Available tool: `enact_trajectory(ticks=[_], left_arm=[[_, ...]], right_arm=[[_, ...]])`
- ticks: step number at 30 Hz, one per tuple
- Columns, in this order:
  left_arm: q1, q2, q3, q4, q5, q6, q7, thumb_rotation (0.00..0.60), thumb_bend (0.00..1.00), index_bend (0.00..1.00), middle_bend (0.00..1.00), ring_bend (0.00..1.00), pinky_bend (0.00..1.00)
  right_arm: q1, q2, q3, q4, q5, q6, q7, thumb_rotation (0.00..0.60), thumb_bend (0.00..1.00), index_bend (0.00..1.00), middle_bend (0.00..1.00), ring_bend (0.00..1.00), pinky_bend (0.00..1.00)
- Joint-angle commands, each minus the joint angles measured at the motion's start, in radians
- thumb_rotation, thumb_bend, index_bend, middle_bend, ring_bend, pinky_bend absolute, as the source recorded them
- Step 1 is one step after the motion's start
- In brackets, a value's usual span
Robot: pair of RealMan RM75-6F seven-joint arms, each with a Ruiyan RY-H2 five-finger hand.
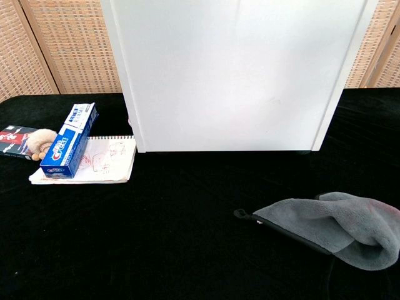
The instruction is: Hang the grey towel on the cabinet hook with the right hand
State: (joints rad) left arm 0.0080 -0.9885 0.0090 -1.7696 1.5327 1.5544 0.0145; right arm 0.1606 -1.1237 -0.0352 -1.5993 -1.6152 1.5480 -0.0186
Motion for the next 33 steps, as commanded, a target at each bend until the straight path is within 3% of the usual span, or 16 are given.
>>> enact_trajectory(ticks=[1, 5, 6, 8, 9, 10, 13, 16, 18, 24, 33], left_arm=[[0.001, 0.001, 0.001, 0.0, 0.0, 0.0, -0.003, 0.6, 0.0, 0.0, 0.0, 0.0, 0.0], [0.003, 0.002, -0.001, 0.0, -0.005, 0.0, -0.008, 0.6, 0.0, 0.0, 0.0, 0.0, 0.0], [0.003, 0.002, -0.001, 0.0, -0.007, -0.001, -0.009, 0.6, 0.0, 0.0, 0.0, 0.0, 0.0], [0.001, 0.0, -0.001, 0.002, -0.011, -0.006, -0.008, 0.6, 0.0, 0.0, 0.0, 0.0, 0.0], [-0.001, -0.001, -0.001, 0.003, -0.014, -0.013, -0.005, 0.6, 0.0, 0.0, 0.0, 0.0, 0.0], [-0.003, -0.002, -0.002, 0.004, -0.019, -0.02, -0.002, 0.6, 0.0, 0.0, 0.0, 0.0, 0.0], [-0.012, -0.005, -0.007, 0.003, -0.035, -0.039, 0.005, 0.6, 0.0, 0.0, 0.0, 0.0, 0.0], [-0.022, -0.009, -0.013, 0.003, -0.051, -0.056, 0.018, 0.6, 0.0, 0.0, 0.0, 0.0, 0.0], [-0.026, -0.011, -0.016, 0.004, -0.059, -0.065, 0.025, 0.6, 0.0, 0.0, 0.0, 0.0, 0.0], [-0.044, -0.023, -0.026, 0.007, -0.095, -0.102, 0.053, 0.6, 0.0, 0.0, 0.0, 0.0, 0.0], [-0.062, -0.039, -0.031, 0.012, -0.129, -0.14, 0.082, 0.6, 0.0, 0.0, 0.0, 0.0, 0.0]], right_arm=[[-0.002, 0.005, -0.007, -0.015, -0.013, -0.008, 0.0, 0.6, 0.0, 0.0, 0.0, 0.0, 0.0], [0.015, 0.005, -0.015, -0.034, -0.04, -0.042, -0.008, 0.6, 0.0, 0.0, 0.04, 0.01, 0.0], [0.023, 0.005, -0.016, -0.037, -0.046, -0.056, -0.014, 0.6, 0.0, 0.0, 0.15, 0.09, 0.0], [0.052, 0.007, -0.014, -0.049, -0.062, -0.102, -0.032, 0.6, 0.0, 0.0, 0.42, 0.34, 0.02], [0.078, 0.005, -0.006, -0.058, -0.071, -0.135, -0.048, 0.6, 0.0, 0.0, 0.58, 0.5, 0.1], [0.1, 0.004, 0.001, -0.066, -0.076, -0.163, -0.062, 0.6, 0.0, 0.01, 0.67, 0.61, 0.24], [0.166, -0.01, 0.025, -0.075, -0.098, -0.241, -0.099, 0.6, 0.0, 0.04, 0.83, 0.78, 0.68], [0.227, -0.016, 0.034, -0.118, -0.088, -0.346, -0.114, 0.6, 0.0, 0.08, 0.92, 0.91, 0.94], [0.26, -0.029, 0.039, -0.145, -0.076, -0.406, -0.127, 0.6, 0.0, 0.11, 0.95, 0.94, 1.0], [0.36, -0.115, 0.063, -0.175, 0.024, -0.61, -0.222, 0.6, 0.03, 0.15, 0.97, 0.96, 1.0], [0.433, -0.216, 0.103, -0.189, 0.257, -0.734, -0.443, 0.6, 0.1, 0.21, 0.98, 0.97, 1.0]])
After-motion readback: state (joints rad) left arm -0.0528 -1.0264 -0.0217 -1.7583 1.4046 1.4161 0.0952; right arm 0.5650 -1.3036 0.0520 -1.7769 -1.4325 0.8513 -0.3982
